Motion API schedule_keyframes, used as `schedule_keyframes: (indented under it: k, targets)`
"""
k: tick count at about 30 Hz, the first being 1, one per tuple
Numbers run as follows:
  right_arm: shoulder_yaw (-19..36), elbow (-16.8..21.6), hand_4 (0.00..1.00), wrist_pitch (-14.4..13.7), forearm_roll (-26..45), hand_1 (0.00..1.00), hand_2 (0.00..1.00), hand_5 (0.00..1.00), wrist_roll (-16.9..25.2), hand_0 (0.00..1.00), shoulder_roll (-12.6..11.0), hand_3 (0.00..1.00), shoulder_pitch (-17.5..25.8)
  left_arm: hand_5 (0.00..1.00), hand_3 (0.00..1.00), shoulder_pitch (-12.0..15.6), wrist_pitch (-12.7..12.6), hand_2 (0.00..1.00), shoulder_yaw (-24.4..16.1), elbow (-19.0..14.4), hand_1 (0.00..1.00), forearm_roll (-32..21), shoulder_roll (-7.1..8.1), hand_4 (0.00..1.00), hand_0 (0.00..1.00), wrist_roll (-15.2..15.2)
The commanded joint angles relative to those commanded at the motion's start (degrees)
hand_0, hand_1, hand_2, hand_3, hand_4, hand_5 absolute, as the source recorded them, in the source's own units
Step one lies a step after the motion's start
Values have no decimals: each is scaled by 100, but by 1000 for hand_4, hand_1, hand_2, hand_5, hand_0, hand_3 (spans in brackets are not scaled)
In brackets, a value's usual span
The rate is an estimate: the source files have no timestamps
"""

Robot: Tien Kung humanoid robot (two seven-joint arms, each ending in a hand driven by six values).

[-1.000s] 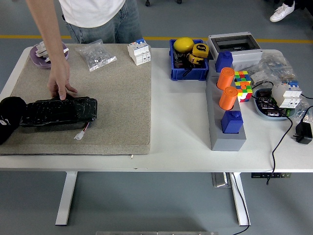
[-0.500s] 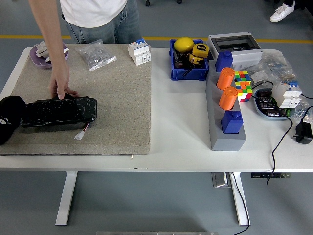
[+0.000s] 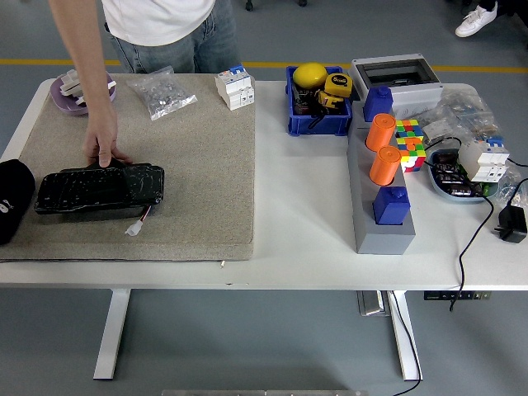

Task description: Pick the rag up,wipe the panel,place it on the desk

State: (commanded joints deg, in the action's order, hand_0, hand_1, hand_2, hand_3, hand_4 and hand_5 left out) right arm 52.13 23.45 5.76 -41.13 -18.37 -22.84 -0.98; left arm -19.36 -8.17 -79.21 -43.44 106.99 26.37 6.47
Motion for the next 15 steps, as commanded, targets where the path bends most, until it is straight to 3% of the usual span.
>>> schedule_keyframes:
  k: [3,4,6,15]
  targets:
    - [5,0,998,-1,3,618,722,590,-2,737,1,755,-5,2,514,82,-28,522,-125,-218,112,92,22,153,190,-31]
    - [10,0,998,-1,2,618,721,596,-3,738,1,754,-7,2,452,114,-37,507,-181,-318,104,125,29,96,189,-37]
    - [13,1,998,0,4,618,721,596,-5,738,4,754,-10,2,452,177,-51,507,-287,-483,104,193,44,96,189,-44]
    - [37,-1,998,-3,1,617,721,597,-5,735,20,756,0,2,418,502,-24,504,-573,-1581,98,395,108,72,187,97]
